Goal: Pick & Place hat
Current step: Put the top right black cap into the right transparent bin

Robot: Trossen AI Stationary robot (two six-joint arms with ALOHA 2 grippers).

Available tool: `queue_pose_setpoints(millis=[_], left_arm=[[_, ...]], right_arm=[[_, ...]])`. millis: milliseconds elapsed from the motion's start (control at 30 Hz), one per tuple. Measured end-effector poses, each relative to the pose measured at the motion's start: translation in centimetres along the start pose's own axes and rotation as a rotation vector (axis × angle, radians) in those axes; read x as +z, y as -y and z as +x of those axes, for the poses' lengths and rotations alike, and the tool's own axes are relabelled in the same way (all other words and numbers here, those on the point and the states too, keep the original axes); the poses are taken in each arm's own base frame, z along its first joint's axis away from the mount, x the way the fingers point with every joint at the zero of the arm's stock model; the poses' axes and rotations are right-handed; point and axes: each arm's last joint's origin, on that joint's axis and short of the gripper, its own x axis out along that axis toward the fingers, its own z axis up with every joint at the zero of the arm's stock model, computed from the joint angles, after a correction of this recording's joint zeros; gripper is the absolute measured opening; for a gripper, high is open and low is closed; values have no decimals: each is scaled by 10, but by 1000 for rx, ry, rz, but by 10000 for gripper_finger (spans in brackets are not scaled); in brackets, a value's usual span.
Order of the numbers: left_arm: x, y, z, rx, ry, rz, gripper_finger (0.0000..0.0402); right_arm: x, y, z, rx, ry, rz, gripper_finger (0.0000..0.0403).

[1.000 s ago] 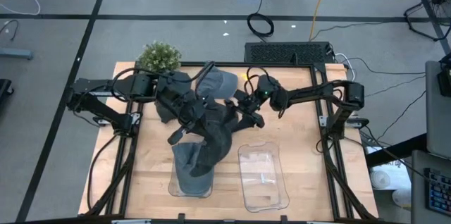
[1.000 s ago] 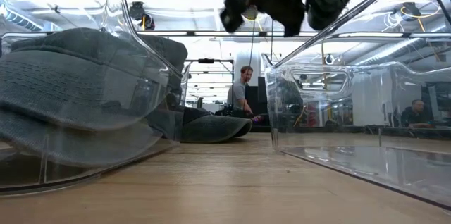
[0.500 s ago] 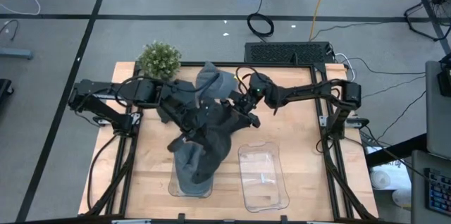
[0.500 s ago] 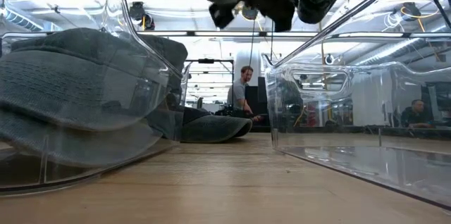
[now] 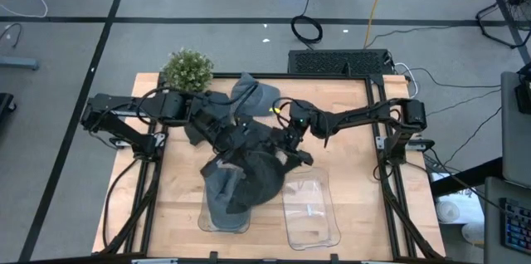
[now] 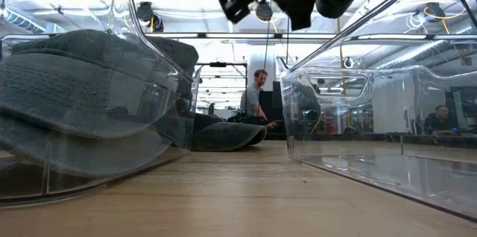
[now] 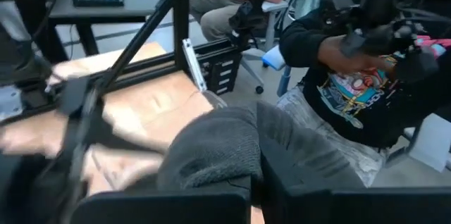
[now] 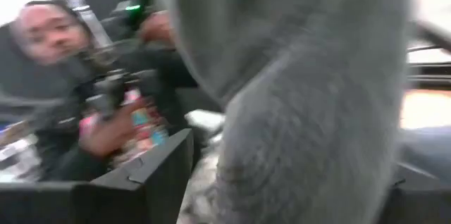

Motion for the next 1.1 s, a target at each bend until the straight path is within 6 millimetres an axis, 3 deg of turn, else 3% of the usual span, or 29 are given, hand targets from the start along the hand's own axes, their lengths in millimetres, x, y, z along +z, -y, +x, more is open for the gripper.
queue_pose_setpoints(millis=[233, 367, 467, 767, 933, 1100], left_arm=[[-3, -16, -9, 57, 5, -82, 5], [-7, -21, -11, 72, -3, -114, 3], [-11, -23, -9, 76, -10, -124, 4], [-15, -25, -7, 90, -20, -131, 6], [-16, -28, -8, 209, -32, -136, 38], [-11, -17, -31, 321, -35, -86, 66]], right_arm=[[-4, -12, 17, 156, -71, 26, 262], [-5, -15, 21, 184, -86, 60, 236], [-5, -16, 22, 200, -88, 49, 194], [4, -20, 22, 198, -35, -75, 15], [4, -19, 22, 148, -4, -67, 6], [-4, -17, 21, 90, 16, 36, 4]])
